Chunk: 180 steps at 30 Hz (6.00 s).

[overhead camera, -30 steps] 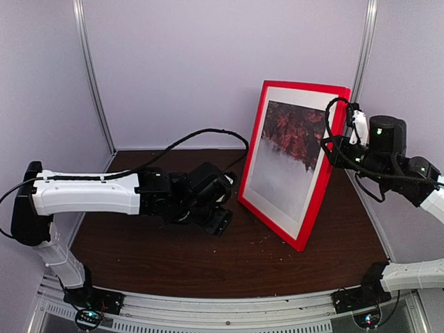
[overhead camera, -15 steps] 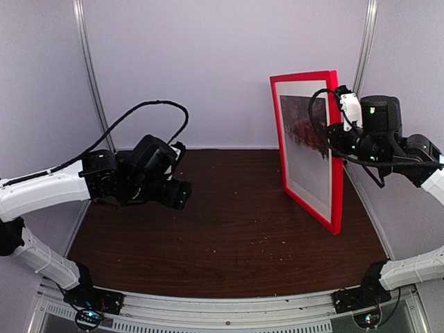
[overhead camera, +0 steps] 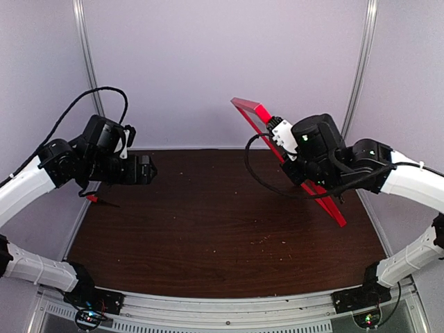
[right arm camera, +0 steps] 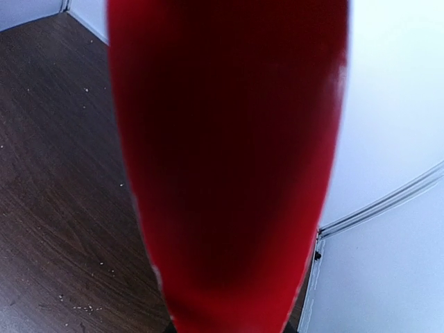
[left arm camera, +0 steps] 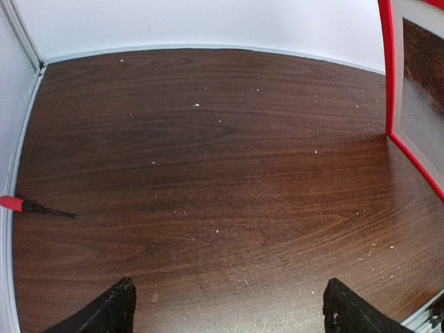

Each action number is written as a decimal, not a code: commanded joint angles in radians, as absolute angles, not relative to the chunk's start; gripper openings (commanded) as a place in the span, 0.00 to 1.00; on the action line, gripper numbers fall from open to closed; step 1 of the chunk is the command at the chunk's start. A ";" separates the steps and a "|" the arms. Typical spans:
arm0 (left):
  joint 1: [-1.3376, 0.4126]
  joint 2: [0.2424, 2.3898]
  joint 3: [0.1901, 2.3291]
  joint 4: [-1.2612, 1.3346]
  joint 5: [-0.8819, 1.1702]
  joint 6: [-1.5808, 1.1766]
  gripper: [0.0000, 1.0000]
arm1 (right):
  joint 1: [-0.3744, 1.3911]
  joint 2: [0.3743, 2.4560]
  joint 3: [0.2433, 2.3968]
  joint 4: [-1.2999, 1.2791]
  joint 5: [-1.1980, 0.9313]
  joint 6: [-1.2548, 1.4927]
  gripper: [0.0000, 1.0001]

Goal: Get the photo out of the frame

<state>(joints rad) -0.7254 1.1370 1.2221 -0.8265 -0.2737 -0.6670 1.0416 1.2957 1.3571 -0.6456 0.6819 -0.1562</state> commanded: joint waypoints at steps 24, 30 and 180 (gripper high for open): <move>-0.419 1.076 1.256 -1.040 -0.041 -1.108 0.87 | 1.371 1.803 1.467 -0.642 0.640 -0.302 0.00; -0.419 1.064 1.074 -0.932 0.014 -1.109 0.84 | 1.414 1.919 1.508 -0.656 0.629 -0.308 0.00; 0.029 1.932 1.134 -0.466 -0.054 -0.883 0.00 | 1.306 1.576 1.022 -0.543 0.304 0.201 0.82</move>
